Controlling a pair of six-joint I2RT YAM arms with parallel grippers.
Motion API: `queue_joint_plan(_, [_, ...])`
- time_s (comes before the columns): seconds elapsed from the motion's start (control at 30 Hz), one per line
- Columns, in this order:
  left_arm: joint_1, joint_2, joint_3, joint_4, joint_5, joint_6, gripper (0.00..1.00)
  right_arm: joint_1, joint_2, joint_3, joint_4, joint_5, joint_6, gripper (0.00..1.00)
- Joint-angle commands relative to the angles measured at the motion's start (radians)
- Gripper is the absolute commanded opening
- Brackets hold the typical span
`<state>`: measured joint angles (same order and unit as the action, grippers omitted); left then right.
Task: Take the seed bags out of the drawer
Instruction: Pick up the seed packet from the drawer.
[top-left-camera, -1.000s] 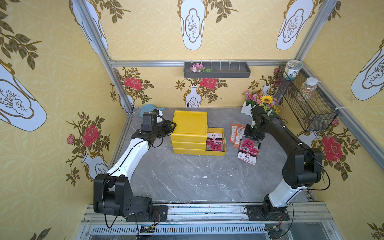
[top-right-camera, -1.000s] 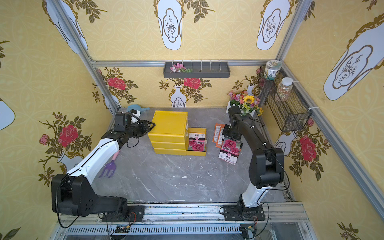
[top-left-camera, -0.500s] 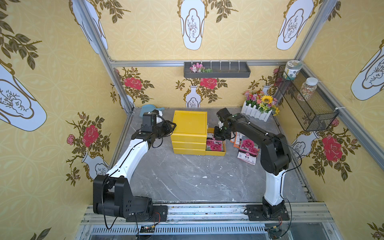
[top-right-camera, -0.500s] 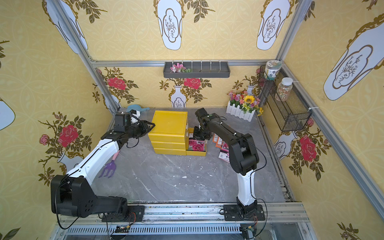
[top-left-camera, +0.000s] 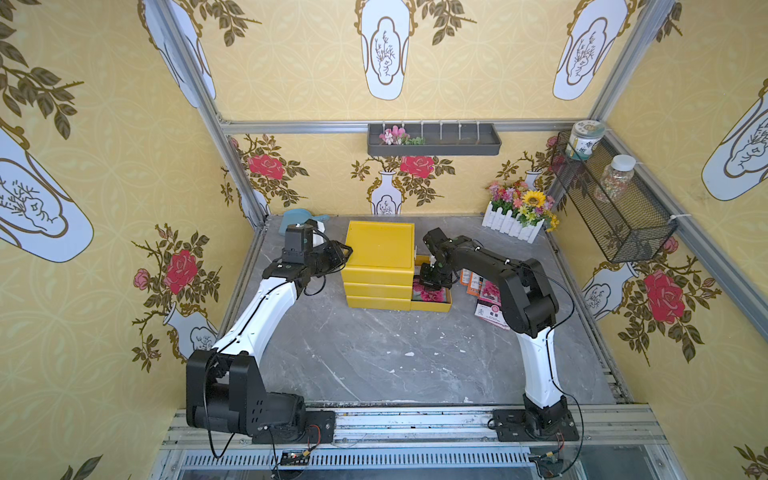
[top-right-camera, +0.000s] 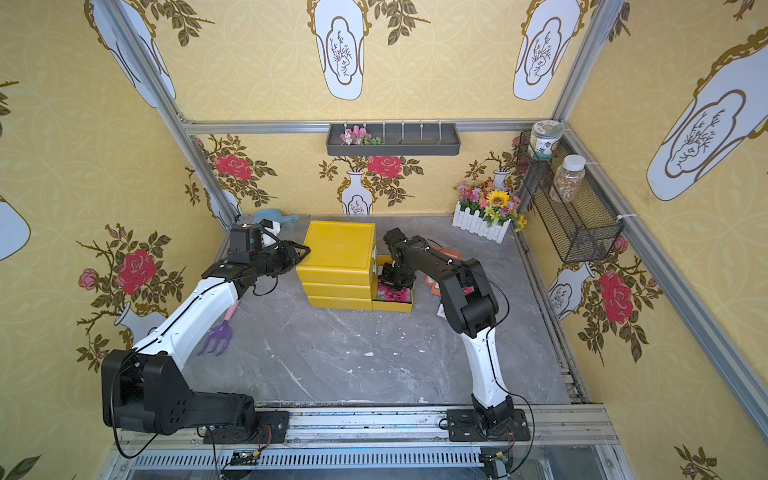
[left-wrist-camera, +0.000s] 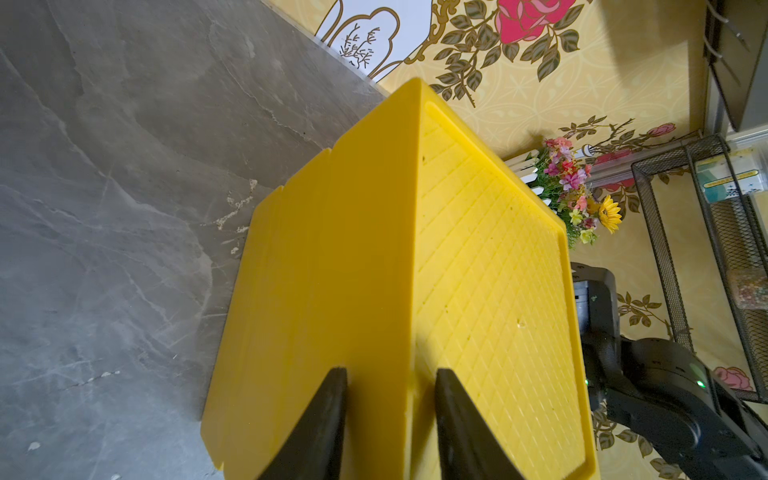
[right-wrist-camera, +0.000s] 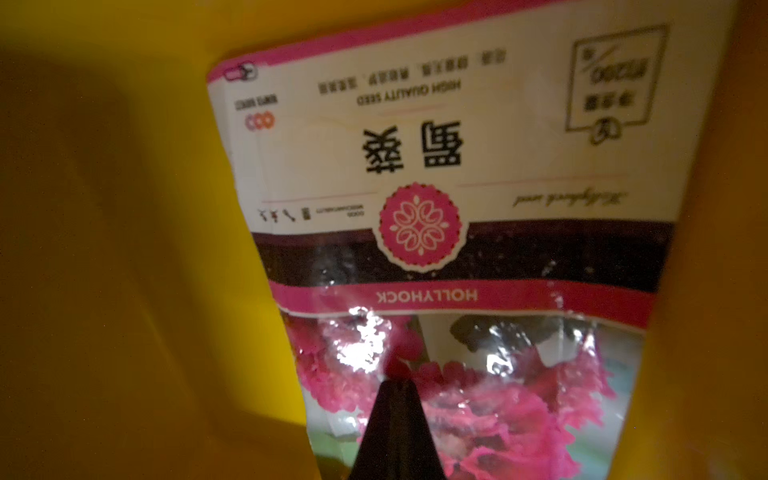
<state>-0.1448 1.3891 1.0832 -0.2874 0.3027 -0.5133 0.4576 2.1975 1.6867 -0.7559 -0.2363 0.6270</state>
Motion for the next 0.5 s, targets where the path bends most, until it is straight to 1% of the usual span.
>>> queue_joint_plan(0.0, [0.001,0.011,-0.013,-0.191,-0.01,0.022,0.39,0.01,0.02,0.016,0.017,0.0,0.005,0.04])
queue_joint_plan(0.13, [0.003,0.007,-0.017,-0.194,-0.01,0.023,0.39,0.016,0.043,0.021,0.03,-0.038,0.012,0.03])
queue_joint_plan(0.3, [0.005,0.008,-0.013,-0.196,-0.011,0.025,0.39,0.018,0.039,-0.009,0.106,-0.15,0.03,0.03])
queue_joint_plan(0.37, [0.007,0.011,-0.01,-0.196,-0.01,0.025,0.39,0.015,0.025,-0.025,0.133,-0.186,0.036,0.04])
queue_joint_plan(0.47, [0.007,0.014,-0.007,-0.197,-0.008,0.025,0.39,0.007,-0.002,-0.032,0.128,-0.186,0.03,0.08])
